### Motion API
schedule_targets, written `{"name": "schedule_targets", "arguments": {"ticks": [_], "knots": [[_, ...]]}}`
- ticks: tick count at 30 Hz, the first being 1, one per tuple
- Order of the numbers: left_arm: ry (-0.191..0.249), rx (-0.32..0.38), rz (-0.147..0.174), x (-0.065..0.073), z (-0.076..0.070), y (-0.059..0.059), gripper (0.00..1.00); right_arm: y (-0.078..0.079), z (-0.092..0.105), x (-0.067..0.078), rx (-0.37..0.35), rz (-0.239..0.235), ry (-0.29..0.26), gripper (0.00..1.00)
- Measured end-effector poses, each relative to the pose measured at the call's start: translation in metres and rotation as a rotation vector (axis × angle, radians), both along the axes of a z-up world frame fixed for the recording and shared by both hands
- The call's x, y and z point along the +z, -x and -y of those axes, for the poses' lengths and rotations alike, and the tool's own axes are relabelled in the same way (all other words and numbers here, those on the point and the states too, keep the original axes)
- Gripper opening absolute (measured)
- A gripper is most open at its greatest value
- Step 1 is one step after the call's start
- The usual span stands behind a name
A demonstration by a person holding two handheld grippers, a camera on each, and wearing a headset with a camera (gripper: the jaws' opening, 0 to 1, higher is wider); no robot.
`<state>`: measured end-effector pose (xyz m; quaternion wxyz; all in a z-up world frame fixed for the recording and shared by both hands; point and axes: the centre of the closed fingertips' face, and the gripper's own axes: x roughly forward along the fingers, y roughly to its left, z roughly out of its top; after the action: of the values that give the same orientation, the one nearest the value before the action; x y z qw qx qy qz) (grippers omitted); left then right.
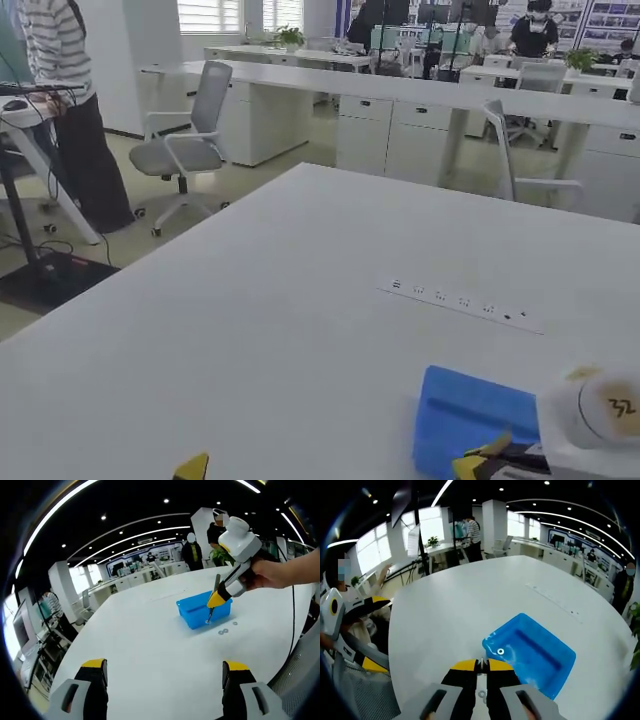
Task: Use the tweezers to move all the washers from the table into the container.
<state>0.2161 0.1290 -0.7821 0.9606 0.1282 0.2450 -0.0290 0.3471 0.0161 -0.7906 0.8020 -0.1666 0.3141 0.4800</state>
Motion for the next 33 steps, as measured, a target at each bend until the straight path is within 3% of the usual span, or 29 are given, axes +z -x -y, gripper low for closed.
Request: {"name": "schedule_targets", "arguments": {"ticks": [4,19,27,33], "knots": [[0.0,0.001,0.001,0.0,0.0,0.0,0.98,-0.01,0.0,0.009,-0.019,0.014,-0.022,0.02],[-0.005,0.003,-0.008,-0.001,-0.001,0.0,0.98,-0.036,-0.008,0.021,-0.049,0.073,-0.031,0.02],[-0.007,0.004,-0.013,-0.002,-0.001,0.001,0.98,-0.053,-0.014,0.01,-0.061,0.072,0.002,0.02],[-0.008,0.004,-0.015,-0.002,-0.001,0.001,0.98,-0.066,-0.016,-0.007,-0.072,0.061,0.042,0.02]]}}
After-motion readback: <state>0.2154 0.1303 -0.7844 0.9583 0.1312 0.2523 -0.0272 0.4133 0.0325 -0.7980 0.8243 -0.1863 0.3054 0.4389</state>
